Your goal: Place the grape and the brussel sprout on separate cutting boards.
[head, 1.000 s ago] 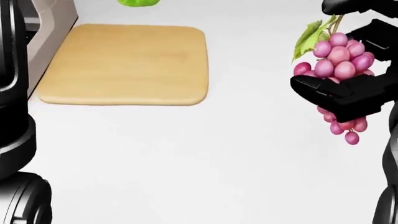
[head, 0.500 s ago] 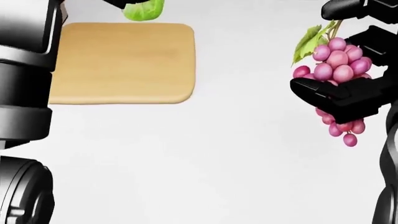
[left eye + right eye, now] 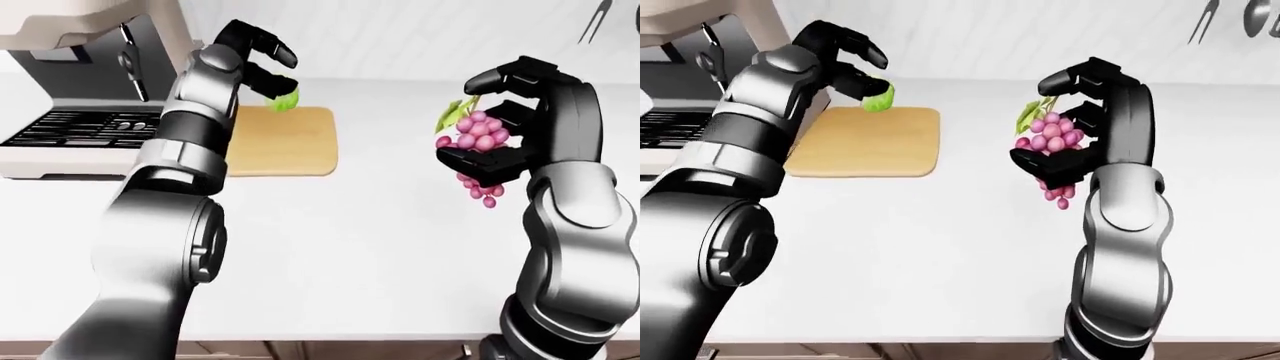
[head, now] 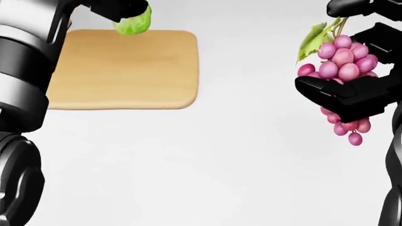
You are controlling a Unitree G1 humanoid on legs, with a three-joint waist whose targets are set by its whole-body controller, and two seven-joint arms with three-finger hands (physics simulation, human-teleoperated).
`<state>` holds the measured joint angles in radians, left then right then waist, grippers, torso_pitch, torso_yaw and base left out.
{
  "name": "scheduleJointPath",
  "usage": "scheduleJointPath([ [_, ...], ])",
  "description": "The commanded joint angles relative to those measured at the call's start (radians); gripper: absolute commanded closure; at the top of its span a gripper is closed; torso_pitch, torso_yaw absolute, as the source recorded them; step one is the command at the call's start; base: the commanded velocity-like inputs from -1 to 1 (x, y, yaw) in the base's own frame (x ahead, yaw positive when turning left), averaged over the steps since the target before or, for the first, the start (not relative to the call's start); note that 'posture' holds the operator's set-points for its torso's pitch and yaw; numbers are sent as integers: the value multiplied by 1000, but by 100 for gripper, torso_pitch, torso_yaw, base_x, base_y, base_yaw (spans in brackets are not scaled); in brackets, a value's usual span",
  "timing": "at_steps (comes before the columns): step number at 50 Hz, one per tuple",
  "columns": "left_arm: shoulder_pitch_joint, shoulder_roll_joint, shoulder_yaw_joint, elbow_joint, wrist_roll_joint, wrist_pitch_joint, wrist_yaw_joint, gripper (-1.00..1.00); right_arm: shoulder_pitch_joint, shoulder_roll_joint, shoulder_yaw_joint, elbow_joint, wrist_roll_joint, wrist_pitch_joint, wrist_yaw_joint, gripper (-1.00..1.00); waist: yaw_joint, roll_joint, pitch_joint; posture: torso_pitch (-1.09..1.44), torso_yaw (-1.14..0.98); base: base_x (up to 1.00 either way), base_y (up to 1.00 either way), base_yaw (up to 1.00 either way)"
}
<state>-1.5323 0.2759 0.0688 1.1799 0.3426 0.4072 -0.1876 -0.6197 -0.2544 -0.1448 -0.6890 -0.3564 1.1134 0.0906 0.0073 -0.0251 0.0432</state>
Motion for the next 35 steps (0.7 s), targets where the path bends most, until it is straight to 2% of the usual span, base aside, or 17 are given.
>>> scheduleJointPath([
  [1, -40, 7, 0, -35, 4, -29, 18, 51, -26, -7, -8, -29, -8, -49, -17, 100, 0, -2, -31, 0, 0, 0, 0, 0],
  [18, 6, -5, 9, 52, 11, -84, 88, 46, 4, 5, -4, -20, 3, -77, -31, 100, 0, -1, -39, 0, 0, 0, 0, 0],
  [26, 32, -13, 7, 70, 26, -114, 111, 16, 1, 2, -7, -10, 5, -83, -31, 100, -1, 0, -41, 0, 0, 0, 0, 0],
  [27, 38, -12, 7, 73, 29, -117, 117, -2, 3, 3, -8, -9, 5, -86, -32, 100, -1, 0, -41, 0, 0, 0, 0, 0],
  [30, 43, -13, 7, 71, 34, -116, 114, -35, 8, 4, -10, -7, 7, -91, -33, 100, -2, 0, -41, 0, 0, 0, 0, 0],
  [35, 46, -13, 7, 70, 38, -121, 115, -44, 15, 6, -11, -8, 8, -96, -36, 100, -2, 1, -42, 0, 0, 0, 0, 0],
])
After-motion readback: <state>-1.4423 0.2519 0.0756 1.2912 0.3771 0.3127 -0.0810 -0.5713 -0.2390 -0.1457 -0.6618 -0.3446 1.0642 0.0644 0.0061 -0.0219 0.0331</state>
